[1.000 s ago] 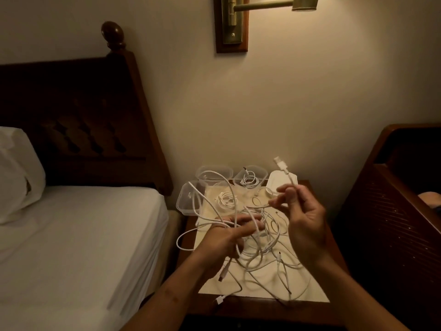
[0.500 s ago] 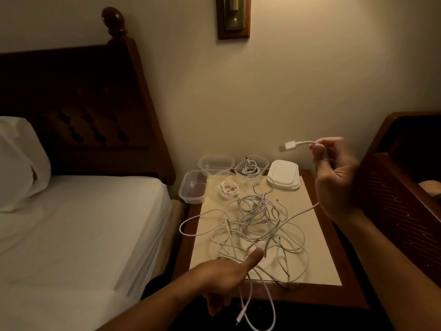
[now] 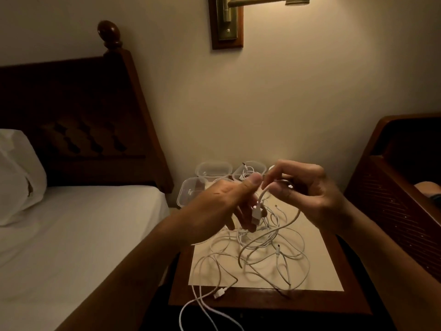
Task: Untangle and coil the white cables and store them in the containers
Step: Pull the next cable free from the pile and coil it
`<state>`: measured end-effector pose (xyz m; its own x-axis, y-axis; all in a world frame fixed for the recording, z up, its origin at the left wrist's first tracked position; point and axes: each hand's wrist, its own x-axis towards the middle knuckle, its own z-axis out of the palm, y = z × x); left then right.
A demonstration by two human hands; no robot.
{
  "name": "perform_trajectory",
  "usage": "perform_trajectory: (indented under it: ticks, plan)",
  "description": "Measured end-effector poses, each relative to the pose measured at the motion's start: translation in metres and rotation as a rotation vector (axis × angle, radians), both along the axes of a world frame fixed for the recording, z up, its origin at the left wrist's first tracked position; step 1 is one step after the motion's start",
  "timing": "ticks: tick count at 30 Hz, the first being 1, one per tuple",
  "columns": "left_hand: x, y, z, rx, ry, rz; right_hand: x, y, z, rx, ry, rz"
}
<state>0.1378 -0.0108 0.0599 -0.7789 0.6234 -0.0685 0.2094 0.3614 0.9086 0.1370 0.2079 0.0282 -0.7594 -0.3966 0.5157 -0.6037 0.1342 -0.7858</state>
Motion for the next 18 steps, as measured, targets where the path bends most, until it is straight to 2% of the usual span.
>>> perform_trajectory:
  ticks: [4, 7, 9, 11, 13, 16, 18]
  plan:
    - [0.003, 0.007, -0.009, 0.214, 0.023, 0.008, 0.0, 0.001, -0.015, -0.014, -0.071, -0.001]
    - [0.002, -0.004, -0.011, 0.48, -0.148, 0.028, 0.0, 0.007, -0.05, -0.087, -0.32, 0.034]
    - [0.003, -0.015, -0.012, 0.575, -0.267, 0.032, 0.002, 0.016, -0.071, -0.202, -0.478, 0.08]
    - [0.004, -0.029, -0.02, 0.563, -0.395, -0.029, 0.004, 0.026, -0.08, -0.361, -0.573, 0.074]
    - [0.006, -0.041, -0.03, 0.448, -0.509, -0.152, 0.003, 0.034, -0.079, -0.468, -0.617, 0.027]
    - [0.013, -0.04, -0.046, 0.325, -0.606, -0.334, -0.001, 0.027, -0.07, -0.391, -0.576, -0.039]
    - [0.014, -0.029, -0.054, 0.375, -0.676, -0.39, -0.004, 0.015, -0.064, -0.33, -0.522, -0.041]
